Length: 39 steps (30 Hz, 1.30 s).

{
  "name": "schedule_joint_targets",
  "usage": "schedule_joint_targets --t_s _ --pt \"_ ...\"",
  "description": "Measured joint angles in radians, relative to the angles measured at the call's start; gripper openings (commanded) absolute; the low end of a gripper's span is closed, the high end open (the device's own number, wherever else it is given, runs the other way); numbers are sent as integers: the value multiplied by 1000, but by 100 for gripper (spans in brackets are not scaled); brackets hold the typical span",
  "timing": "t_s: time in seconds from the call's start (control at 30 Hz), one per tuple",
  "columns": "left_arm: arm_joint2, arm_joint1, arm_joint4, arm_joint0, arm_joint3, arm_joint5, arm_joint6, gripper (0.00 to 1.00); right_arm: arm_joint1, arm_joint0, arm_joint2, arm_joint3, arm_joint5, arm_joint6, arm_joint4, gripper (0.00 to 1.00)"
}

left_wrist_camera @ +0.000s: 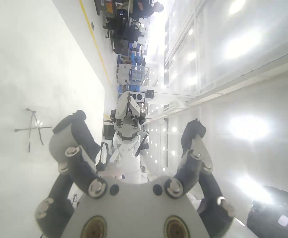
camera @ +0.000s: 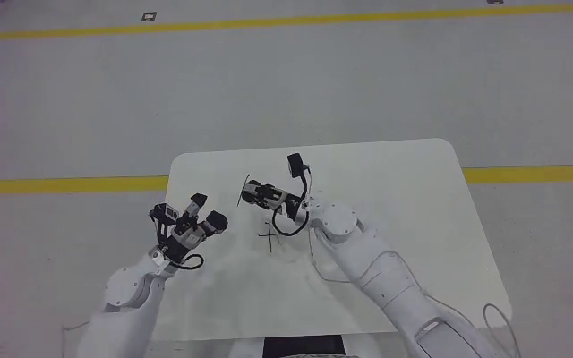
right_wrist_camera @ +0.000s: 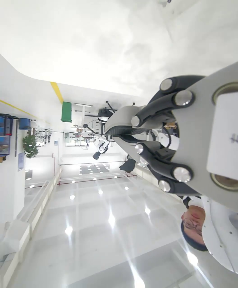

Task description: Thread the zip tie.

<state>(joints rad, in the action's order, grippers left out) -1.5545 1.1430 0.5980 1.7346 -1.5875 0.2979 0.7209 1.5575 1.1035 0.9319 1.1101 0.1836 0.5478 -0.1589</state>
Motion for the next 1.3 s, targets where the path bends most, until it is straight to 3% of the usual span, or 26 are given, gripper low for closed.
schedule_joint_targets --t_s 0.33,0.43,0.67,1.07,1.1,1.17,1.23,1.3 --pt "8 1 -9 -4 -2 1 -9 100 2 1 -5 -2 -10 -23 -3 0" --pt "26 2 -20 -12 -4 -3 -24 100 3 14 -25 21 -37 -69 49 0" --pt "65 8 -54 -31 5 43 -81 100 15 39 -56 42 -94 -204 86 0" --pt "80 10 -61 -41 17 28 -117 100 10 62 -57 77 -110 -210 120 0" --pt "80 9 -64 -41 19 26 -118 97 10 64 -58 80 -113 -211 123 0" --pt "81 8 -70 -42 22 21 -119 82 9 68 -58 85 -118 -214 128 0" --pt "81 8 -72 -42 25 17 -119 53 9 69 -59 88 -122 -217 132 0" --pt "81 7 -72 -42 27 13 -115 43 10 71 -60 91 -127 -221 135 0"
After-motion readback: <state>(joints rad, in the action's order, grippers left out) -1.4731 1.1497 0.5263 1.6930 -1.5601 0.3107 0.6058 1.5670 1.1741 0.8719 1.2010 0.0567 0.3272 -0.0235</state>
